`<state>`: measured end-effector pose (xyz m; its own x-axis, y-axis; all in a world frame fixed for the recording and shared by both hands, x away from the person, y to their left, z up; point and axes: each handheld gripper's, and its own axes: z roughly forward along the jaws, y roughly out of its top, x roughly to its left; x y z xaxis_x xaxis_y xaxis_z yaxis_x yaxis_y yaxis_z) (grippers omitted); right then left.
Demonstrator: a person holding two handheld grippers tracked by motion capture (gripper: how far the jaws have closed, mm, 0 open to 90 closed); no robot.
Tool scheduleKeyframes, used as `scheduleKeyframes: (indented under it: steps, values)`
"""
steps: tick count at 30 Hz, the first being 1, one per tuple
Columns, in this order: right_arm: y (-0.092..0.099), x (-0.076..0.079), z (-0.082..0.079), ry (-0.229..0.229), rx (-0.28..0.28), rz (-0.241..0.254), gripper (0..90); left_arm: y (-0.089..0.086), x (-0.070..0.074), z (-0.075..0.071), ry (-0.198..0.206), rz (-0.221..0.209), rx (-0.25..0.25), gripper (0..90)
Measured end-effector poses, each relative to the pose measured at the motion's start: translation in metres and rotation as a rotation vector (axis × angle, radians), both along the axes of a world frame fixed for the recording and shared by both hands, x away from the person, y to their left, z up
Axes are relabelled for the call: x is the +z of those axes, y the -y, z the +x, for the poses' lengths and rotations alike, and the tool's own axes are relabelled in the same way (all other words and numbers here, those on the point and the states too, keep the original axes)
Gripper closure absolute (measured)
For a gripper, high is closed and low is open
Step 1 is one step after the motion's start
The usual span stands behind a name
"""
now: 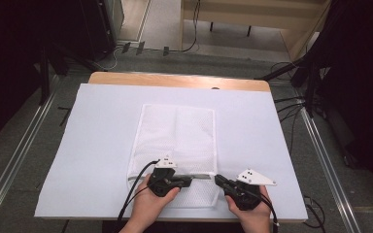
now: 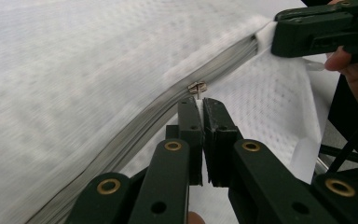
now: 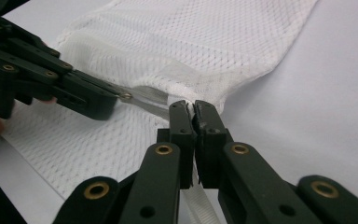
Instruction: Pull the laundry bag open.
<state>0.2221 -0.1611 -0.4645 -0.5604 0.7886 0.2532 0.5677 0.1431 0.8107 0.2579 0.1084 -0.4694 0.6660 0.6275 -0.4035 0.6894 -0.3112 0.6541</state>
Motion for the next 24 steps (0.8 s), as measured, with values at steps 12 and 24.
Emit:
scheduleKeyframes:
  steps: [12, 24]
  values:
    - [0.005, -0.001, 0.003, -0.013, -0.029, -0.021, 88.7, -0.071, 0.004, -0.01, -0.038, -0.011, 0.103, 87.6]
    - [0.011, -0.002, 0.005, -0.017, -0.049, -0.022, 88.7, -0.16, 0.005, -0.025, -0.084, -0.1, 0.242, 87.6]
